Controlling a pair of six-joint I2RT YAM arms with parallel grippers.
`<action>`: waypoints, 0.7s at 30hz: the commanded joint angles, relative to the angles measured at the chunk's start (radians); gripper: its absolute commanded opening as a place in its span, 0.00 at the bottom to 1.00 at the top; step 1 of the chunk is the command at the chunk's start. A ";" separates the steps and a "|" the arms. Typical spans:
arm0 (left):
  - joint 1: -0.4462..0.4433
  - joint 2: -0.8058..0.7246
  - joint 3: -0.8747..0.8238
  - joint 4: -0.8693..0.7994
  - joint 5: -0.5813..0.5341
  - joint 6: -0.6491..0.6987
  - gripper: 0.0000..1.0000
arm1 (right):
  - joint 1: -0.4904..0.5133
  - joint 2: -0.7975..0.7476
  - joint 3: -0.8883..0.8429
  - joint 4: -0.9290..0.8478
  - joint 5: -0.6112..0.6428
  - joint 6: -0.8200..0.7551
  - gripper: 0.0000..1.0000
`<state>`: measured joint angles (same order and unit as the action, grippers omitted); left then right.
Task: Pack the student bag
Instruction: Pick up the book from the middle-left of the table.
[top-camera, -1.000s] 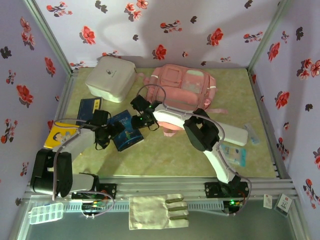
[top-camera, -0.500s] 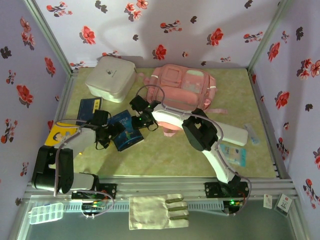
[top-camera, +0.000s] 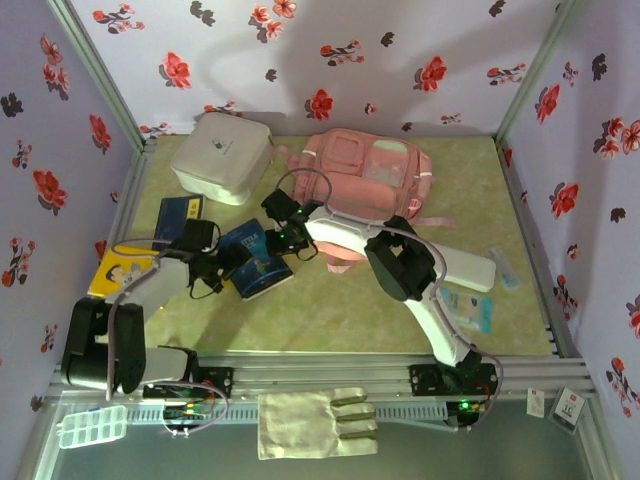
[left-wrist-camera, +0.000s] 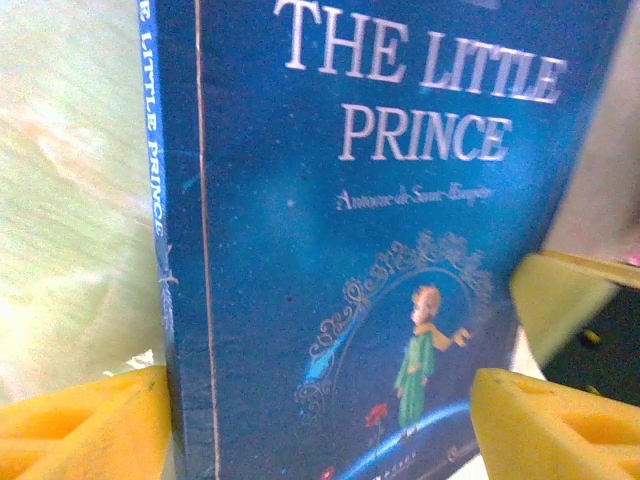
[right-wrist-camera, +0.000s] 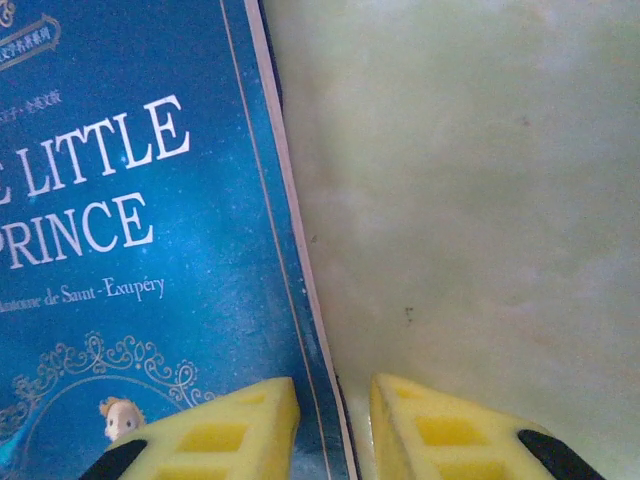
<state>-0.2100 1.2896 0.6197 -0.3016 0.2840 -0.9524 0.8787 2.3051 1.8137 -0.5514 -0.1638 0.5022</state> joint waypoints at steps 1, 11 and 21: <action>-0.002 -0.088 0.040 0.116 0.105 -0.047 0.73 | 0.007 0.056 -0.018 -0.044 -0.025 0.022 0.26; -0.027 -0.021 0.039 0.143 0.103 -0.104 0.49 | 0.000 0.045 -0.034 -0.029 -0.040 0.035 0.26; -0.037 -0.066 0.117 0.040 0.029 0.006 0.05 | -0.054 -0.168 -0.175 0.157 -0.101 0.054 0.38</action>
<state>-0.2371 1.2716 0.6712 -0.2424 0.3328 -1.0027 0.8387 2.2395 1.6997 -0.4656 -0.2153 0.5461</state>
